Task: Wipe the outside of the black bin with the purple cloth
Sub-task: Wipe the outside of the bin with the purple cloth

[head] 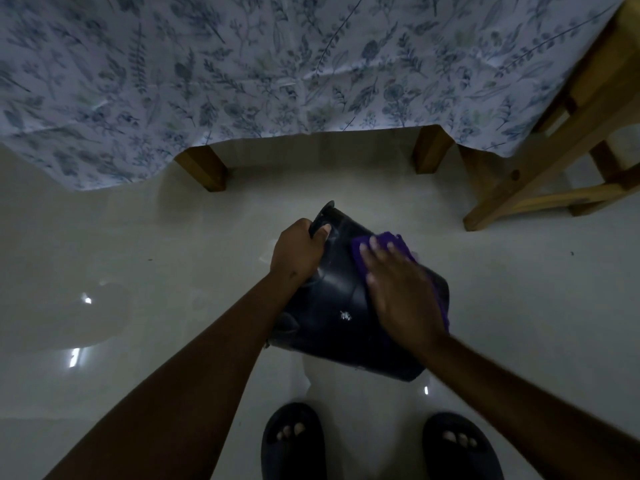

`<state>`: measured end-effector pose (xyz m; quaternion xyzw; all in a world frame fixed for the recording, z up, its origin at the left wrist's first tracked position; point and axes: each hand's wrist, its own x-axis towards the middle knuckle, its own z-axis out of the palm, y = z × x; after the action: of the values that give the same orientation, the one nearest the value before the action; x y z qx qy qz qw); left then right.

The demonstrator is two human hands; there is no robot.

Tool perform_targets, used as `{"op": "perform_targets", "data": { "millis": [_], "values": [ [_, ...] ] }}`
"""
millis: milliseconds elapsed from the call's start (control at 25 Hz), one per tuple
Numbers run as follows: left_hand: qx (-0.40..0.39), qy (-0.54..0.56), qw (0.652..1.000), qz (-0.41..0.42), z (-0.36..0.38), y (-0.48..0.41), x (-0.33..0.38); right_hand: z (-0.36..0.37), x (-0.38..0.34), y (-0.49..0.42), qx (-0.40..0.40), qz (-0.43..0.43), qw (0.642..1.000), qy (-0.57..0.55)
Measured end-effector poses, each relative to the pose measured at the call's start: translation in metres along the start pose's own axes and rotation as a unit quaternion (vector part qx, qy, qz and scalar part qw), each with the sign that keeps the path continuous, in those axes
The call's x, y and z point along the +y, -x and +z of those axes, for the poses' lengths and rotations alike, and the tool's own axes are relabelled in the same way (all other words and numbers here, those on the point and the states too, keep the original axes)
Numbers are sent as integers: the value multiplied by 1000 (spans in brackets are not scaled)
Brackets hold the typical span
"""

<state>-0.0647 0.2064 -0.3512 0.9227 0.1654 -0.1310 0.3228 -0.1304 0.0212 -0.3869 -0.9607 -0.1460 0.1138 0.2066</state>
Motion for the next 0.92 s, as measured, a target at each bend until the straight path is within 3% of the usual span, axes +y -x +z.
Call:
{"op": "perform_targets", "data": {
  "millis": [120, 320, 440, 520, 640, 760, 920],
  "values": [
    [-11, 6, 1000, 15, -2, -2, 1, 8, -12, 35, 7, -77, 997, 27],
    [-44, 68, 997, -16, -8, -2, 17, -16, 12, -63, 1, 30, 993, -111],
    [-130, 187, 974, -12, -23, 18, 13, -13, 24, -63, -10, 32, 991, -130],
    [-125, 151, 980, 28, -21, 44, -3, -13, 30, -68, -30, 36, 987, -151],
    [-32, 74, 995, 51, -12, 44, -9, -16, 22, -63, 2, 42, 992, -122],
    [-48, 49, 996, 61, -8, 15, 12, -3, -11, -2, 60, -6, 998, 11],
    [-50, 33, 996, 62, -1, -2, 20, -6, -8, -9, 43, -17, 999, 10]
  ]
}}
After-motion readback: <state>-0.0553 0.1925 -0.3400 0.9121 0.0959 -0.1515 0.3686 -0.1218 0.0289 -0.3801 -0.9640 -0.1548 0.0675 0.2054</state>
